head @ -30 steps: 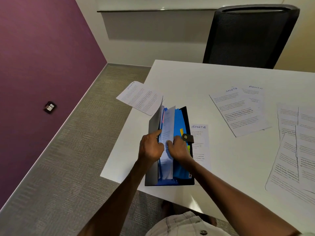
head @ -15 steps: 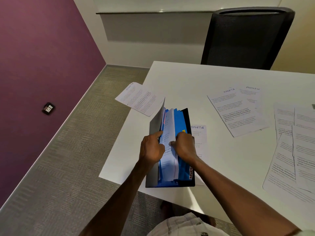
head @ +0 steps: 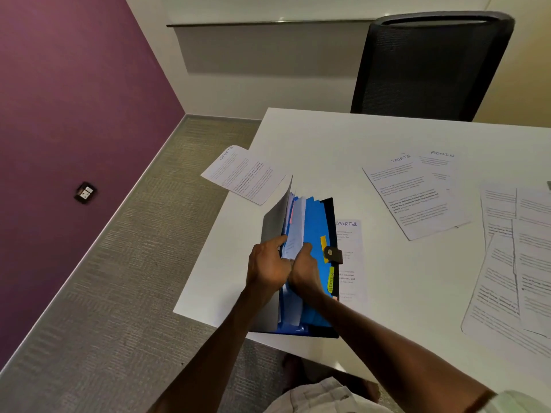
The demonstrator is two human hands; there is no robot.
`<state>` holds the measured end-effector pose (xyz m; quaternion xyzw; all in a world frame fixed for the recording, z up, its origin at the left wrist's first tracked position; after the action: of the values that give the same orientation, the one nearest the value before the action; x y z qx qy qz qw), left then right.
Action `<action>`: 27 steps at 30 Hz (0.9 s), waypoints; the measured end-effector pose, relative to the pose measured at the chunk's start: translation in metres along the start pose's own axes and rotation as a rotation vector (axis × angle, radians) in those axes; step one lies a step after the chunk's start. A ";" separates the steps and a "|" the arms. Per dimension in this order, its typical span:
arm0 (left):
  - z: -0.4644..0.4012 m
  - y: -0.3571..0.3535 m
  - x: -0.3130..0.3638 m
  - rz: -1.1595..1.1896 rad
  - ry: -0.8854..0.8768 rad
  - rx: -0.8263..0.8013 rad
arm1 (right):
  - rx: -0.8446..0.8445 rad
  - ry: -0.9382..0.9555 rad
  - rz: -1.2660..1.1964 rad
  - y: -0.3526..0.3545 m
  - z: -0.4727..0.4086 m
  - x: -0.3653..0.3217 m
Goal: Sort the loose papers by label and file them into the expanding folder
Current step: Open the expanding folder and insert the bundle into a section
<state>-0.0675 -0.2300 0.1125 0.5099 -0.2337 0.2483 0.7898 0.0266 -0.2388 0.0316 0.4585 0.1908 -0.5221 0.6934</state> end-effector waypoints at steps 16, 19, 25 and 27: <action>0.001 0.022 -0.030 -0.171 -0.036 0.200 | -0.417 0.011 -0.053 -0.026 0.000 -0.001; -0.001 0.024 -0.029 -0.197 -0.004 0.219 | -0.407 0.032 0.002 -0.025 0.006 0.003; -0.005 0.015 -0.037 -0.190 -0.144 0.228 | -0.245 0.242 0.222 0.008 0.011 0.017; -0.009 0.009 -0.038 -0.232 -0.228 0.243 | -0.219 0.217 0.280 0.022 0.007 0.028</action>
<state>-0.1017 -0.2247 0.0918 0.6496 -0.2296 0.1227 0.7143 0.0552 -0.2590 0.0235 0.4560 0.2545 -0.3445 0.7802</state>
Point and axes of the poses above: each hand's wrist, its own z-axis away from the middle knuckle, its own y-axis out of the back of the hand, x = y × z, the point moved 6 cm from there along -z, towards the middle knuckle, and after that the axes turned 5 degrees about -x, right-handed, at the moved point
